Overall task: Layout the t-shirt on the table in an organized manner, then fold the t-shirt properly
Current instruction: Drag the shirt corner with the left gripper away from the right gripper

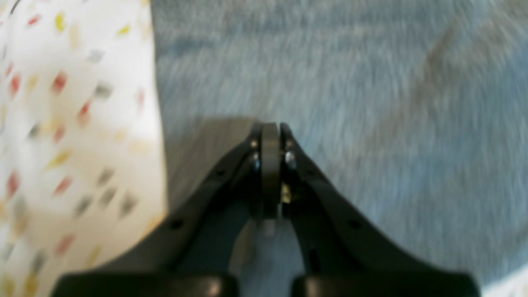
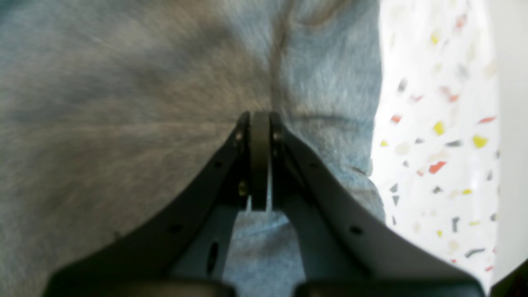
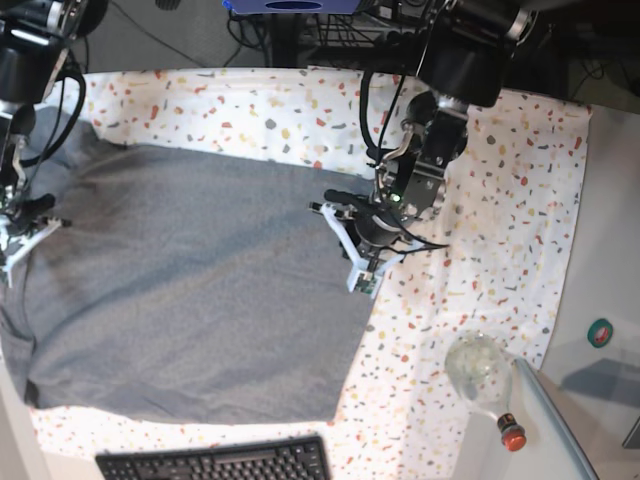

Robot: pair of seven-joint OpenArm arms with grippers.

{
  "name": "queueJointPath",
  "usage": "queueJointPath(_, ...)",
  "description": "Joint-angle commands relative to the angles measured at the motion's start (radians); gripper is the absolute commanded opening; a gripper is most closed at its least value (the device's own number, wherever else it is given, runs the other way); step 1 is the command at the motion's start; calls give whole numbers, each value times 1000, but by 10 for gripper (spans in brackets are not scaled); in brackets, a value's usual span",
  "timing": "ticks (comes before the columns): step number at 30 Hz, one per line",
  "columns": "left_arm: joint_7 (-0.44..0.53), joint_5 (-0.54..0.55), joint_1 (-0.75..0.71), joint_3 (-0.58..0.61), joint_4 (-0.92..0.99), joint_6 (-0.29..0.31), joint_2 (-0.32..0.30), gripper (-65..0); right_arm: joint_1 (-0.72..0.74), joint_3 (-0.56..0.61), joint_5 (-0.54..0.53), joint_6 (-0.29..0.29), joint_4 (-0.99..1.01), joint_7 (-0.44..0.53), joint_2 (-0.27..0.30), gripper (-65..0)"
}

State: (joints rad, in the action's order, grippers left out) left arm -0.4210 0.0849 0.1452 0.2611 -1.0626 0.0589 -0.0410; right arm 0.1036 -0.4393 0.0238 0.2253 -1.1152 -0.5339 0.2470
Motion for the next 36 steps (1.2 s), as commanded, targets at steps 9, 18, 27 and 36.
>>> queueJointPath(9,50,3,34,-1,181,-1,11,-650,135,17,-5,46,105,27,39,-650)
queueJointPath(18,52,-37,-114,-15,92,-55,-76,-650,149,152,-5,58,134,27,33,-650)
queueJointPath(27,49,-35,-216,-15,-12,-75,-112,-650,160,149,9,15,240,30,42,-650)
queueJointPath(36,53,-41,-258,-142,-14,-75,-116,-650,183,7,236,-86,257,31,81,-650)
